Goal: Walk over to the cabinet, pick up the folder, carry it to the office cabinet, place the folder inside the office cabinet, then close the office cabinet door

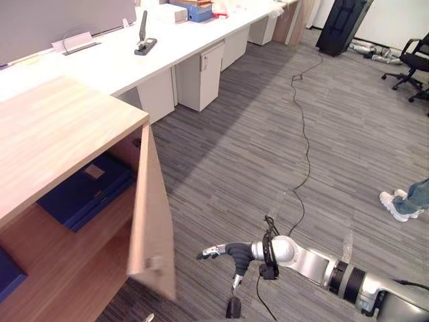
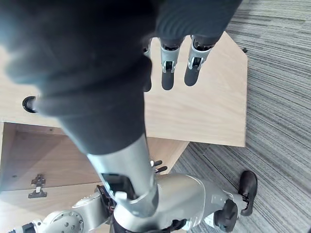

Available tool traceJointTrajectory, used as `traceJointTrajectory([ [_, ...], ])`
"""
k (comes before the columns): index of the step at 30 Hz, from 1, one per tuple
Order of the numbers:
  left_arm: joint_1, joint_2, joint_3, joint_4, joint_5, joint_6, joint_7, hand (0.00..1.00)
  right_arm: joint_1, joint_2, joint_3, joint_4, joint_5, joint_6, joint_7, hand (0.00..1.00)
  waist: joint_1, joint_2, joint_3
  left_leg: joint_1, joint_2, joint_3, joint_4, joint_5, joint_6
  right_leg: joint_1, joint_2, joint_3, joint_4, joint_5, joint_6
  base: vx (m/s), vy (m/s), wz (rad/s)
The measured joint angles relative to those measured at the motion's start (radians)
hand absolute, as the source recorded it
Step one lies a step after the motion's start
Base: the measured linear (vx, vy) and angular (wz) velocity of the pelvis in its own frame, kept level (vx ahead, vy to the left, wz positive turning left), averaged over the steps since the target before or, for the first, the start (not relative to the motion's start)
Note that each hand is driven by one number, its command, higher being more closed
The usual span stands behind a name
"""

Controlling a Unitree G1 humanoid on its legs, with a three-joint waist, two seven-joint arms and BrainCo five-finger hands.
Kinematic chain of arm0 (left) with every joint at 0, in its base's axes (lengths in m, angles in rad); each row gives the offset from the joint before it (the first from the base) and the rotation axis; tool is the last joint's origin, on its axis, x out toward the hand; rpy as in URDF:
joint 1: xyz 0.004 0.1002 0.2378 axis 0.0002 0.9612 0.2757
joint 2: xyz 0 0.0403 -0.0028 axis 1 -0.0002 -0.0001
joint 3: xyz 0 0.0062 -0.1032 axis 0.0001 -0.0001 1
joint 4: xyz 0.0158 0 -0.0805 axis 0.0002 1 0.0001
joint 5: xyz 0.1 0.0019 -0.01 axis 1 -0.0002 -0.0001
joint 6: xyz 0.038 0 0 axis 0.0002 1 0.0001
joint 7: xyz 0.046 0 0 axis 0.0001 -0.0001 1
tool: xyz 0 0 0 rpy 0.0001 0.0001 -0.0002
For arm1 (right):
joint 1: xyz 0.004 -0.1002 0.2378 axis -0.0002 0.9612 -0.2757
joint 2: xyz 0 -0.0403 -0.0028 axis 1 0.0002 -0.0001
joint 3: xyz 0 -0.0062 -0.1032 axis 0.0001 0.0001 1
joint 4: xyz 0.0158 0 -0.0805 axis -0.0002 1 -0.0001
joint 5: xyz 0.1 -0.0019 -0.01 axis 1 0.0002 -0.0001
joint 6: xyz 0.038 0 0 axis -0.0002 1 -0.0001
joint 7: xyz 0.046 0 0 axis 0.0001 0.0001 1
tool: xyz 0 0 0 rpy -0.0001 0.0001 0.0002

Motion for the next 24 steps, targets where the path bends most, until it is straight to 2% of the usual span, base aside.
traceJointTrajectory([
  [3, -0.002, 0.0, 0.018, 0.006, -0.001, 0.0, -0.002, 0.0, 0.029, -0.005, -0.021, 0.0, 0.0, -0.001, 0.008, 0.0, 0.002, -0.003, -0.001, 0.0, -0.006, -0.004, -0.002, 0.001, 0.002, 0.0, -0.011, 0.0, 0.0, 0.002, 0.003, -0.02, 0.092, 0.01],
  [7, -0.003, -0.002, 0.035, 0.007, -0.014, -0.001, -0.011, 0.0, 0.108, -0.01, -0.084, 0.018, 0.004, -0.002, 0.012, 0.0, 0.021, -0.007, 0.01, -0.006, -0.007, -0.038, -0.008, 0.009, 0.001, 0.009, -0.017, -0.032, 0.001, -0.001, 0.006, 0.02, 0.059, 0.27],
  [10, -0.004, -0.011, 0.04, 0.008, -0.052, -0.003, -0.017, 0.0, 0.168, -0.002, -0.148, 0.117, -0.001, -0.005, 0.005, 0.0, 0.037, -0.017, 0.023, -0.037, -0.017, -0.128, -0.01, 0.029, 0.003, 0.026, -0.034, -0.122, 0.005, -0.016, 0.014, 0.02, 0.033, 0.87],
  [12, -0.002, -0.017, 0.059, 0.015, -0.07, -0.003, -0.018, 0.0, 0.191, 0.059, -0.22, 0.289, -0.03, -0.005, -0.019, 0.0, 0.076, -0.019, 0.034, -0.046, -0.026, -0.192, -0.014, 0.041, 0.006, 0.049, -0.05, -0.184, 0.005, -0.03, 0.024, 0.01, 0.034, 0.85],
  [14, 0.005, -0.022, 0.058, 0.016, -0.074, -0.003, -0.019, 0.0, 0.191, 0.123, -0.272, 0.423, -0.08, -0.004, -0.046, 0.0, 0.094, -0.017, 0.037, -0.054, -0.037, -0.236, -0.011, 0.045, 0.009, 0.066, -0.068, -0.226, 0.006, -0.038, 0.034, 0.01, 0.048, 0.82],
  [15, 0.016, -0.033, 0.062, 0.017, -0.075, -0.003, -0.021, 0.0, 0.193, 0.197, -0.339, 0.558, -0.154, -0.002, -0.086, 0.0, 0.108, -0.008, 0.041, -0.059, -0.052, -0.281, 0.002, 0.045, 0.014, 0.079, -0.092, -0.271, 0.038, -0.065, 0.049, 0.03, 0.076, 0.99],
  [16, 0.016, -0.034, 0.06, 0.018, -0.074, -0.002, -0.021, 0.0, 0.197, 0.225, -0.374, 0.611, -0.185, 0.0, -0.107, 0.0, 0.108, 0.001, 0.046, -0.063, -0.061, -0.306, 0.015, 0.043, 0.017, 0.076, -0.113, -0.296, 0.086, -0.091, 0.053, 0.06, 0.127, 1.12],
  [18, 0.016, -0.041, 0.052, 0.032, -0.068, -0.003, -0.021, 0.0, 0.227, 0.317, -0.507, 0.765, -0.257, 0.011, -0.169, 0.0, 0.105, 0.017, 0.058, -0.069, -0.112, -0.399, 0.057, 0.033, 0.041, 0.046, -0.214, -0.329, 0.322, -0.195, 0.061, 0.08, 0.15, 1.39],
  [19, 0.015, -0.039, 0.035, 0.039, -0.045, -0.001, -0.021, 0.0, 0.249, 0.366, -0.594, 0.832, -0.284, 0.018, -0.204, 0.0, 0.099, 0.03, 0.062, -0.071, -0.138, -0.459, 0.074, 0.026, 0.066, 0.021, -0.259, -0.271, 0.439, -0.211, 0.043, 0.09, 0.137, 1.46],
  [20, 0.015, -0.036, 0.022, 0.037, -0.031, -0.001, -0.021, 0.0, 0.259, 0.392, -0.646, 0.865, -0.289, 0.022, -0.224, 0.0, 0.096, 0.039, 0.068, -0.073, -0.149, -0.492, 0.087, 0.025, 0.069, 0.007, -0.267, -0.217, 0.491, -0.21, 0.039, 0.12, 0.1, 1.8],
  [21, 0.009, -0.023, -0.003, 0.035, -0.01, 0.001, -0.019, 0.0, 0.281, 0.458, -0.771, 0.941, -0.295, 0.033, -0.278, 0.0, 0.081, 0.05, 0.07, -0.101, -0.164, -0.579, 0.119, 0.022, 0.074, -0.038, -0.24, -0.018, 0.555, -0.262, 0.024, 0.14, 0.025, 1.73],
  [22, -0.002, -0.019, -0.005, 0.035, -0.003, 0.001, -0.017, 0.0, 0.293, 0.486, -0.836, 0.975, -0.295, 0.04, -0.303, 0.0, 0.076, 0.055, 0.071, -0.123, -0.17, -0.64, 0.133, 0.025, 0.069, -0.053, -0.198, 0.107, 0.545, -0.301, 0.039, 0.14, -0.027, 1.99],
  [23, -0.018, -0.019, -0.005, 0.035, 0.002, 0.003, -0.016, 0.0, 0.307, 0.505, -0.887, 1.004, -0.295, 0.051, -0.323, 0.0, 0.072, 0.061, 0.076, -0.143, -0.175, -0.699, 0.139, 0.03, 0.062, -0.065, -0.152, 0.205, 0.528, -0.333, 0.053, 0.12, -0.124, 1.51],
  [24, -0.029, -0.02, -0.005, 0.035, 0.004, 0.003, -0.015, 0.0, 0.319, 0.512, -0.916, 1.019, -0.295, 0.055, -0.334, 0.0, 0.067, 0.065, 0.078, -0.158, -0.182, -0.739, 0.147, 0.038, 0.049, -0.07, -0.129, 0.261, 0.512, -0.35, 0.058, 0.1, -0.2, 1.73],
])
